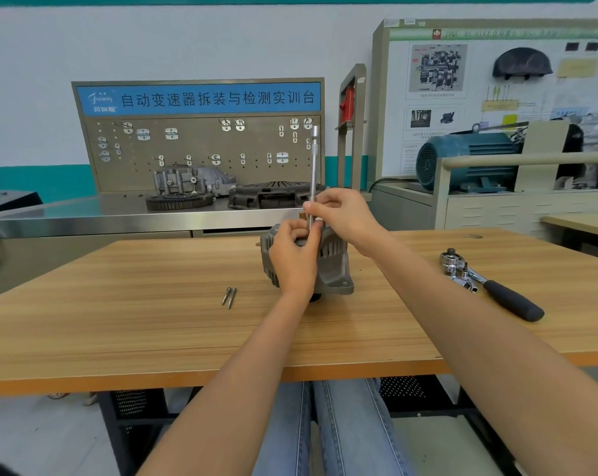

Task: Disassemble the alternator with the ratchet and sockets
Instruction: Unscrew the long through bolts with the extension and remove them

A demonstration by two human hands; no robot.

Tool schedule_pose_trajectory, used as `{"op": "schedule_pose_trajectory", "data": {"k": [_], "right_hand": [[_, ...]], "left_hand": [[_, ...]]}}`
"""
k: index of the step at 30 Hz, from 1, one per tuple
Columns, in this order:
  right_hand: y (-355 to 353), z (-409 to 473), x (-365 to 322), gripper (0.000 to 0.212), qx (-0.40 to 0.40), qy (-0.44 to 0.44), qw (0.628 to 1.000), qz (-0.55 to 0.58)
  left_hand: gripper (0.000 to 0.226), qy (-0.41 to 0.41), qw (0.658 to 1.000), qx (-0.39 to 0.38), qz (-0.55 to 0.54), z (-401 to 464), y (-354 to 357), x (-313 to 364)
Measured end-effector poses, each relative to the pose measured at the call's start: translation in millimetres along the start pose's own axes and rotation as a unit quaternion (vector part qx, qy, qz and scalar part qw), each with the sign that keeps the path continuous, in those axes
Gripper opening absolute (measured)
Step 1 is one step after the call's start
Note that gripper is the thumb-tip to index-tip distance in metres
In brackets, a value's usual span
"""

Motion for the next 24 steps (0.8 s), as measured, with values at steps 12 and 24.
{"op": "schedule_pose_trajectory", "data": {"k": [12,24], "right_hand": [[-2.1,4.8,-4.4,0.021,0.048,0.020,0.996,0.079],[7.1,3.3,5.6,0.019,0.147,0.024,0.989,0.001]], "left_hand": [[0.023,0.040,0.985,-0.161,0.057,17.6,-19.1,-3.3],[0.008,-0.019,0.984,-0.166,0.057,43.1,-16.2,19.1]]}}
Point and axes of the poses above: each hand's wrist, its own z-axis towards the middle knuckle, its own y-axis out of the palm, x = y × z, the point moved 1 cm from there along z, towards the middle knuckle, and after that the axes turned 13 degrees about x, right-handed, at the moved point
